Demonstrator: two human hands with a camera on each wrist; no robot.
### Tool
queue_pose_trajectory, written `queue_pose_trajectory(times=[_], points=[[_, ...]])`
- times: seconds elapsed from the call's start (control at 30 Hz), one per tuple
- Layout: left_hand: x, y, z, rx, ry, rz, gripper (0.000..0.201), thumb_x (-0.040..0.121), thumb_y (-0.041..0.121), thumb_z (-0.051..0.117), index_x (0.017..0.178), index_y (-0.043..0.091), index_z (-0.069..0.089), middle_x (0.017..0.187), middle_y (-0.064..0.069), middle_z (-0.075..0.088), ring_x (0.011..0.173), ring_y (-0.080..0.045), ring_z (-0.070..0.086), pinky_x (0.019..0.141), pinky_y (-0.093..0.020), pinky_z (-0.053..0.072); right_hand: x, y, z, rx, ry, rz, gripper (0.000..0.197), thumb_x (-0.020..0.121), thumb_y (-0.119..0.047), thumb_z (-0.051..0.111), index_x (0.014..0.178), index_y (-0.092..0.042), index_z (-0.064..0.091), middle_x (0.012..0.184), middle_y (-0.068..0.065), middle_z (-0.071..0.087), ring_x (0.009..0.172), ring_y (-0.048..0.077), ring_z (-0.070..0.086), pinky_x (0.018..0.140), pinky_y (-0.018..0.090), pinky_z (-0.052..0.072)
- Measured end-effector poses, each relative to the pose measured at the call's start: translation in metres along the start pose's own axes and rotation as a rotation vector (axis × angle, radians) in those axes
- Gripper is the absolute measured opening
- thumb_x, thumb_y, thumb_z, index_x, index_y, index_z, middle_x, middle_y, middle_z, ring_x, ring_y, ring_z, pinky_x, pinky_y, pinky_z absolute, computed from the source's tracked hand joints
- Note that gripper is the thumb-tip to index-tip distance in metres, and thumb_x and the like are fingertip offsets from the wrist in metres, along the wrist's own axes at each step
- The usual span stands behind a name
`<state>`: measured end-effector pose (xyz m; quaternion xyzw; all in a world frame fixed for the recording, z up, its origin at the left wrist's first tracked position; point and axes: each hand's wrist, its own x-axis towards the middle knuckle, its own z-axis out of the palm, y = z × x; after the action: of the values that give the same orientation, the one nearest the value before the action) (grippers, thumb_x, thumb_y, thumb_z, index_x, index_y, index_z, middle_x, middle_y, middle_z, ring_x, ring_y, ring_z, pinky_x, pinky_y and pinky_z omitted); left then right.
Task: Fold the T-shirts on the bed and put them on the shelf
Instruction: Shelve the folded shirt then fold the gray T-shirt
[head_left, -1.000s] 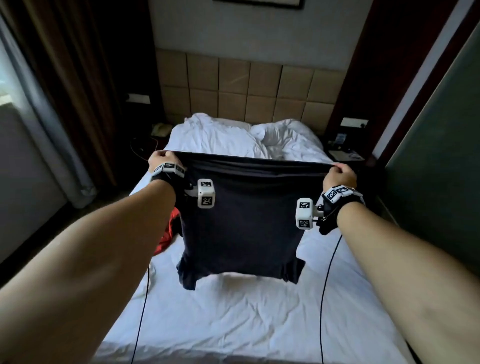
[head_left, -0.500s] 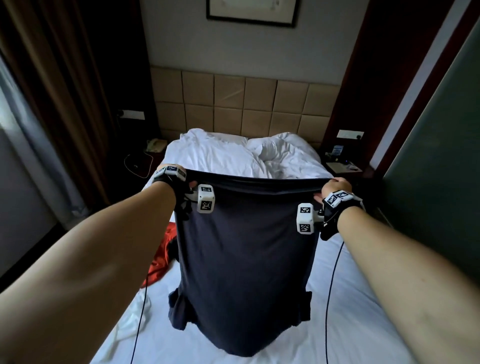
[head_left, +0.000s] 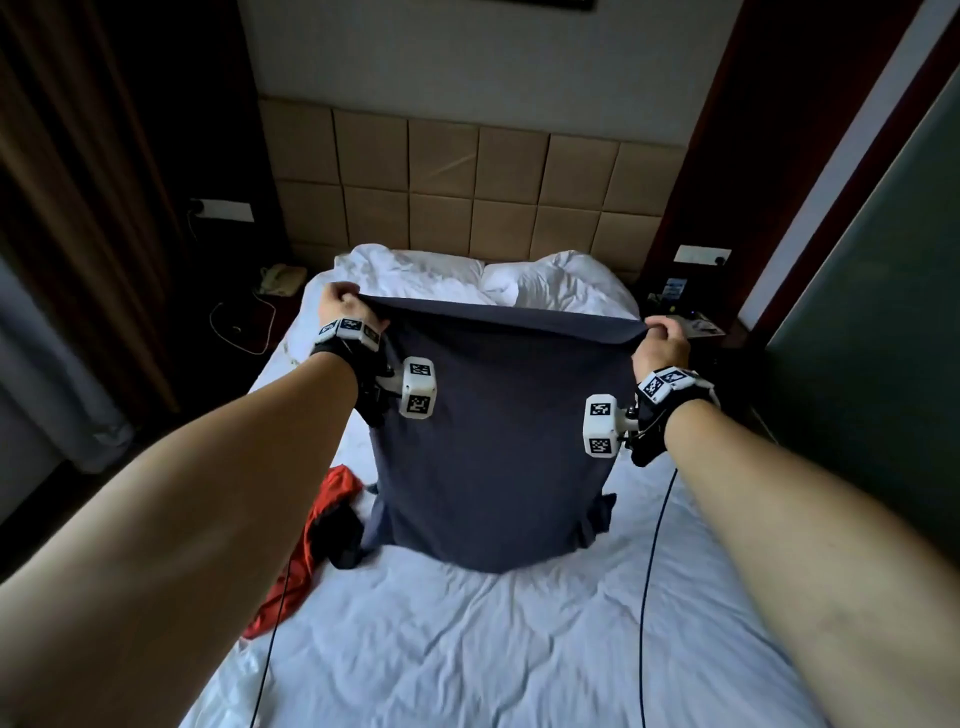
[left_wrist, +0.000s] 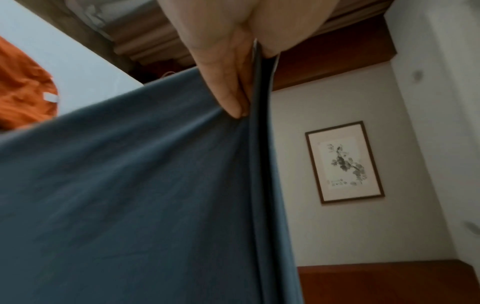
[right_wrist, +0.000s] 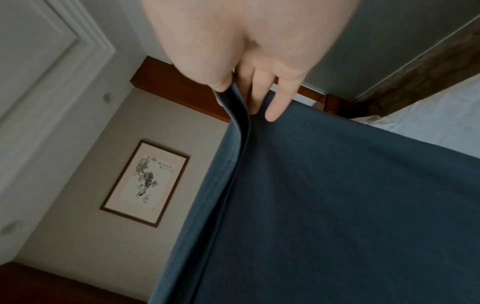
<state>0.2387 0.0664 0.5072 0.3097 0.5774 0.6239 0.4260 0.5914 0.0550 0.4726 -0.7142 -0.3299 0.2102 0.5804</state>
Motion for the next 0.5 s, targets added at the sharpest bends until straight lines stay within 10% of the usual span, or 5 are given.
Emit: queue_pose_trajectory(times=[0.3,0.43,0.5], points=[[-0.003,-0.035,-0.013,0.079,0.116,-0.052,0.022,0.091,-0.005,0.043,0.103,0.010,0.055,0.079,-0.002,0.048,0.068,-0.013,0.048,0.049,-0.036,0.056,-0.007,0.033,-0.001,-0.028,0.026,0.077,0.032,0.083,-0.020,0.033,0.086,-0.028,0.064,0.084,0.007,0.062,0.084,0.035,0.066,0.079,0.050,0.057],[-0.014,-0.075,-0.038,0.056,0.018,-0.225,0.018,0.096,0.001,0.046,0.113,0.007,0.050,0.088,-0.006,0.053,0.078,-0.017,0.056,0.066,-0.031,0.060,-0.045,0.058,-0.010,0.048,-0.044,0.176,0.037,0.083,0.009,0.035,0.085,-0.013,0.064,0.099,0.019,0.061,0.082,0.034,0.063,0.071,0.046,0.059],[-0.027,-0.096,-0.051,0.038,0.033,-0.312,0.011,0.094,0.005,0.052,0.104,0.008,0.049,0.081,-0.003,0.051,0.069,-0.010,0.052,0.044,-0.017,0.052,-0.052,0.090,-0.013,0.036,-0.077,0.226,0.035,0.081,0.010,0.036,0.079,-0.014,0.062,0.099,0.020,0.063,0.081,0.033,0.063,0.073,0.046,0.059]])
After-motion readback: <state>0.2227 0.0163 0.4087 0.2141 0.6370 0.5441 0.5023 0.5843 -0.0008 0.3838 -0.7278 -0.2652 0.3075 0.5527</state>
